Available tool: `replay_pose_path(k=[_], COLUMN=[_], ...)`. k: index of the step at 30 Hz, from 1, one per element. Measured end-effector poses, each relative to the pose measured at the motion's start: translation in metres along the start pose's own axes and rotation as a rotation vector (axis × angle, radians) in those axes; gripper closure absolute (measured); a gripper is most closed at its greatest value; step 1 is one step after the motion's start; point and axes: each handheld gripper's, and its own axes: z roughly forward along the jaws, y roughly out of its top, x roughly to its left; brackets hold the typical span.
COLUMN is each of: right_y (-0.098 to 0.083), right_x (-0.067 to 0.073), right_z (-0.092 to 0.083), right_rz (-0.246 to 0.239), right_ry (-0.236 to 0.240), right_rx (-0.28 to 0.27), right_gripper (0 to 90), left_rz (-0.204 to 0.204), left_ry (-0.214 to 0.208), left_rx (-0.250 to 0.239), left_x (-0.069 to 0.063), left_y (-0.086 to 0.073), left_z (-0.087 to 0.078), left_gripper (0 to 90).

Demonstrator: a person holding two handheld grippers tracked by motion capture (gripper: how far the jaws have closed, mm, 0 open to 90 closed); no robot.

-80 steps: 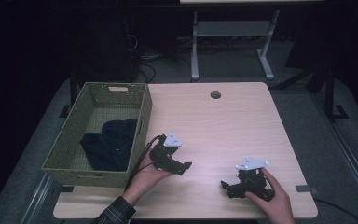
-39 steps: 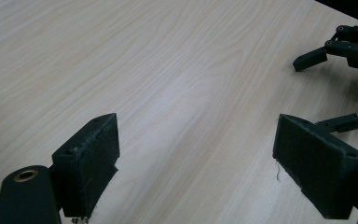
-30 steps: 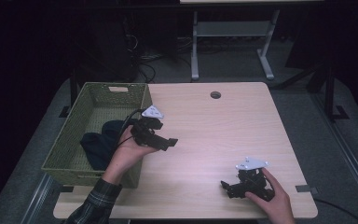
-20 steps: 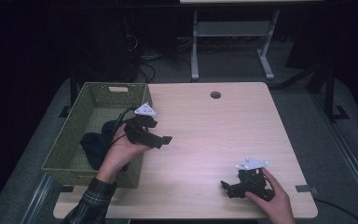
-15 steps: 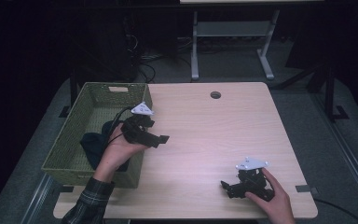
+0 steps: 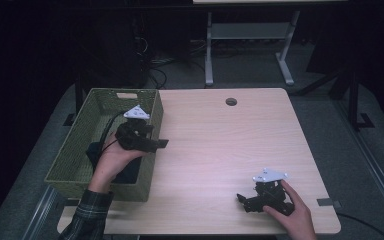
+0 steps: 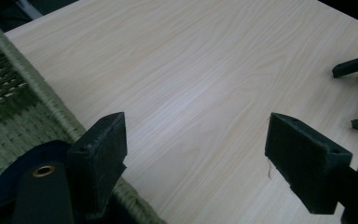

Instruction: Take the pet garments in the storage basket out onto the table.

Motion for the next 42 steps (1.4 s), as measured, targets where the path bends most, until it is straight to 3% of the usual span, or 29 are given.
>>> replay_pose_path(k=[16,22,42], right_y=[0.0,0.0,0.0], right_x=[0.0,0.0,0.0], right_z=[0.0,0.0,0.0], right_rz=[0.0,0.0,0.0], right_ry=[0.0,0.0,0.0], right_rx=[0.0,0.001,0.001], right_gripper=[0.0,0.0,0.0], left_rz=[-0.05,-0.08,-0.103], left_ry=[0.057,0.105,0.128], left_rx=[-0.021,-0.023,0.062], left_x=[0.026,0.042,0.072], left_y=[-0.012,-0.022,-0.056], left_z=[-0.023,-0.035,-0.026], left_gripper=[21.1,21.6,22.1])
